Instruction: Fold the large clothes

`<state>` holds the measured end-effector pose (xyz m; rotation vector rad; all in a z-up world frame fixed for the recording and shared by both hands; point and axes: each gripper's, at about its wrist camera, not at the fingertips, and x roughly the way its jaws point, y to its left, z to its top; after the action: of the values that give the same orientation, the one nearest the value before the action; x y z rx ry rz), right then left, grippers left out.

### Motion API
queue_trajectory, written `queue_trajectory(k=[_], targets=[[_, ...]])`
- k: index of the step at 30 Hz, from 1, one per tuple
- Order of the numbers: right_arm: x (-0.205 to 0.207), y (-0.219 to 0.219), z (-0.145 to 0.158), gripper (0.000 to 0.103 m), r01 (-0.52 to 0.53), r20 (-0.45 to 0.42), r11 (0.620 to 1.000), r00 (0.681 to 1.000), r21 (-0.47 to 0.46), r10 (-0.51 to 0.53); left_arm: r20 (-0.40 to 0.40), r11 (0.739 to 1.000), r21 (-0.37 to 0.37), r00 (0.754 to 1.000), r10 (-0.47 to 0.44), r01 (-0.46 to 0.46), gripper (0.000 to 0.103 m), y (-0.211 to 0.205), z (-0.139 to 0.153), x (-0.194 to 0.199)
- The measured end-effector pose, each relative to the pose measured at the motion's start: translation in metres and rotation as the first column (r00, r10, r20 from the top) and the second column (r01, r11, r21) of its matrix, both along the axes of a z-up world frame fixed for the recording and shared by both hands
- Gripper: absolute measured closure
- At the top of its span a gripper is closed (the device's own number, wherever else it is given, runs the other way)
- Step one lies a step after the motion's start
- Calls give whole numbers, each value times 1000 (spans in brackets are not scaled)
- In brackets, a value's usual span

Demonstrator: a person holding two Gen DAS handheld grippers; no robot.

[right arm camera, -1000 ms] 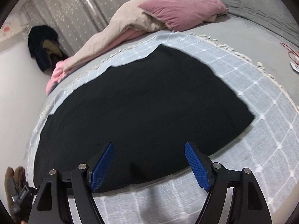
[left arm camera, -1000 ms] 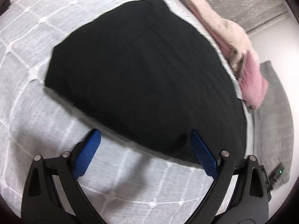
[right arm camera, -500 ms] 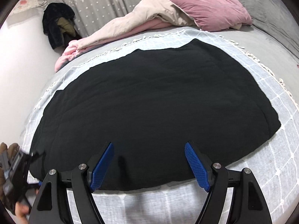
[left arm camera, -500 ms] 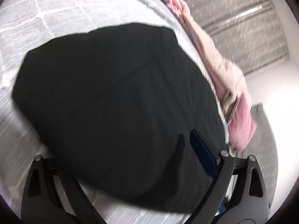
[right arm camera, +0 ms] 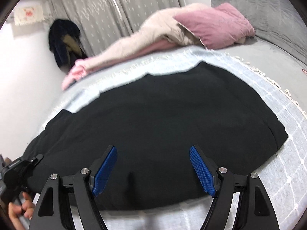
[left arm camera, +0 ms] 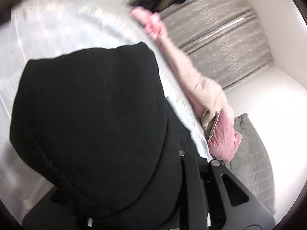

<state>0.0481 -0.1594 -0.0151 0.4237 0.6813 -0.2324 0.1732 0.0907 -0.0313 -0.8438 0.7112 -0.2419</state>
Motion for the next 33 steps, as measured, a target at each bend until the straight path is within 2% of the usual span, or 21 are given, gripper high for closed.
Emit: queue_trajectory(k=[2, 3, 5, 8, 11, 12, 14, 16, 21, 23, 24, 26, 28, 30, 31, 32, 33], targets=[[0, 8, 6, 24, -32, 36, 999, 999, -7, 32, 31, 999, 43, 999, 25, -26, 82, 14, 12, -8], [1, 13, 8, 24, -53, 44, 999, 998, -7, 53, 22, 998, 57, 999, 40, -41, 82, 23, 13, -9], [5, 23, 10, 24, -120, 52, 993, 991, -9, 120, -21, 995, 71, 998, 66, -64, 82, 38, 8, -4], [13, 39, 4, 24, -231, 31, 973, 973, 14, 230, -129, 994, 38, 986, 103, -99, 82, 57, -16, 2], [27, 57, -9, 27, -327, -18, 940, 944, 92, 330, -142, 993, 53, 983, 114, -107, 82, 53, -21, 1], [32, 64, -15, 30, -357, -42, 927, 931, 117, 363, -125, 992, 66, 986, 114, -106, 82, 50, -17, 1], [40, 75, -27, 56, -398, -85, 906, 907, 144, 412, -89, 991, 81, 990, 109, -102, 82, 44, -9, -2], [49, 81, -41, 66, -393, -161, 910, 898, 133, 411, -52, 991, 100, 994, 98, -92, 82, 36, -1, -5], [63, 78, -66, 67, -397, -229, 897, 870, 196, 436, 115, 978, 207, 993, -8, -16, 82, 2, 35, -18], [67, 69, -71, 67, -404, -221, 879, 860, 253, 460, 214, 959, 283, 973, -85, 22, 82, -16, 51, -29], [68, 63, -73, 67, -409, -210, 864, 854, 295, 476, 270, 940, 336, 951, -151, 54, 81, -35, 62, -35], [71, 51, -76, 65, -413, -178, 834, 849, 366, 498, 330, 907, 408, 910, -253, 104, 80, -65, 74, -44], [71, 37, -77, 65, -400, -146, 801, 850, 445, 506, 359, 865, 478, 864, -352, 153, 79, -95, 82, -54], [69, 20, -74, 65, -369, -119, 772, 862, 517, 492, 366, 823, 532, 823, -434, 198, 78, -126, 84, -61], [65, 4, -69, 64, -347, -83, 761, 883, 549, 462, 359, 802, 553, 805, -473, 225, 77, -142, 83, -63], [62, -8, -63, 61, -336, -55, 763, 899, 552, 435, 350, 785, 568, 792, -501, 246, 77, -155, 80, -65], [56, -26, -55, 59, -311, -31, 783, 922, 539, 387, 334, 760, 589, 774, -537, 273, 76, -173, 76, -66]])
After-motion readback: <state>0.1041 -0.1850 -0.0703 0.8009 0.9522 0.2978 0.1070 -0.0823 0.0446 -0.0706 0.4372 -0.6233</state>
